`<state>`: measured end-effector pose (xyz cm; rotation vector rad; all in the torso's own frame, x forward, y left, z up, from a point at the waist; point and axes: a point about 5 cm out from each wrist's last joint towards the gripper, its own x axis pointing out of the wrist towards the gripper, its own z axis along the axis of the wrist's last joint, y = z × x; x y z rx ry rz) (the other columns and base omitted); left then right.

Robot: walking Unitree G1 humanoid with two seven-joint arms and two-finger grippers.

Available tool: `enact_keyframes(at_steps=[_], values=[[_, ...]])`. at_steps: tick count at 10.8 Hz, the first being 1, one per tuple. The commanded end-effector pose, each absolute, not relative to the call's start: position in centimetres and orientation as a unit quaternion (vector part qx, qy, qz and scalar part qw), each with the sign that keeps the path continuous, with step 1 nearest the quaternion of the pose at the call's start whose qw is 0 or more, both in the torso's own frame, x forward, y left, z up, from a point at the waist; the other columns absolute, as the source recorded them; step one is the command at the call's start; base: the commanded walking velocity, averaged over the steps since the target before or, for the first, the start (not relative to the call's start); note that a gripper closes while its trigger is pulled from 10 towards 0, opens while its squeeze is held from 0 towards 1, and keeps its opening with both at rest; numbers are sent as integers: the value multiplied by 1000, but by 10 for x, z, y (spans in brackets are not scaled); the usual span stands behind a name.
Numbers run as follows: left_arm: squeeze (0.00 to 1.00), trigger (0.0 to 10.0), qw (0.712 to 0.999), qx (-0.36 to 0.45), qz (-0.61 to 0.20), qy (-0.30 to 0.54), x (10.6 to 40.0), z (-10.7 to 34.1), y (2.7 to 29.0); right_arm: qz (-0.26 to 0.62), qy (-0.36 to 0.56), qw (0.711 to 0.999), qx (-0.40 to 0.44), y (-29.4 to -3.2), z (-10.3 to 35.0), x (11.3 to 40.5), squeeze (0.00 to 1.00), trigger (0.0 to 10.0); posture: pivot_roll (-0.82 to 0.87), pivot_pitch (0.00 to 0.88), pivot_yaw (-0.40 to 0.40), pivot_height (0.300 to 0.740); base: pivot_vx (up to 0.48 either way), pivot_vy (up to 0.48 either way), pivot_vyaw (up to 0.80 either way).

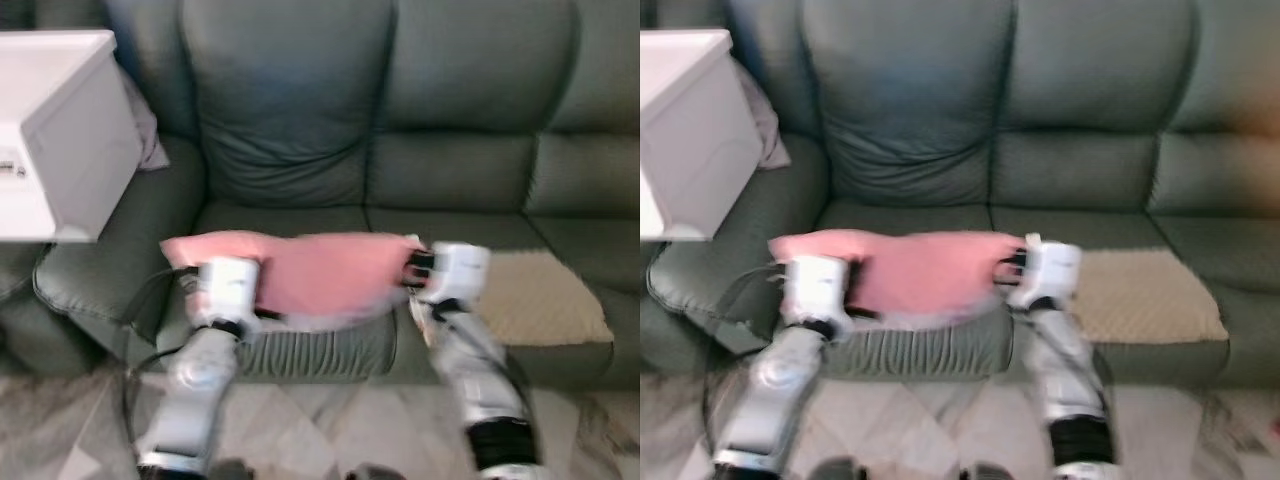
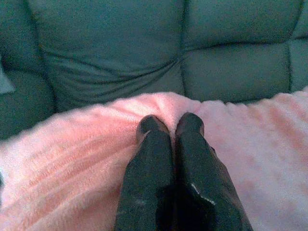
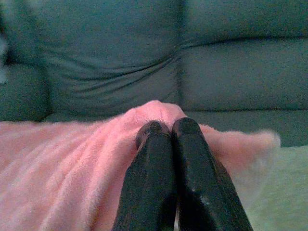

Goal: Move the pillow to the sofa

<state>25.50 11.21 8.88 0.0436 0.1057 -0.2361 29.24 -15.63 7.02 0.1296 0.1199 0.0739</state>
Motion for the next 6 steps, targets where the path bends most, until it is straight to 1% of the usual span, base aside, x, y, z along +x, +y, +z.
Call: enact_keyframes(at_steps=[1, 4, 5, 6], values=[[0, 10000, 993, 33, -102, 50, 255, 90, 121, 52, 49, 995, 69, -146, 76, 294, 0, 10000, 68, 0, -64, 740, 0, 0, 0], [0, 10000, 992, 24, -110, 51, 255, 90, 118, 54, 49, 995, 69, -146, 76, 292, 0, 10000, 63, 0, -62, 740, 0, 0, 0], [0, 10000, 992, 23, -112, 51, 255, 90, 118, 54, 50, 995, 72, -145, 76, 293, 0, 10000, 63, 0, -62, 740, 0, 349, 0], [0, 10000, 992, 20, -111, 54, 255, 90, 118, 54, 49, 995, 70, -145, 77, 294, 0, 10000, 63, 0, -63, 740, 0, 480, 0]])
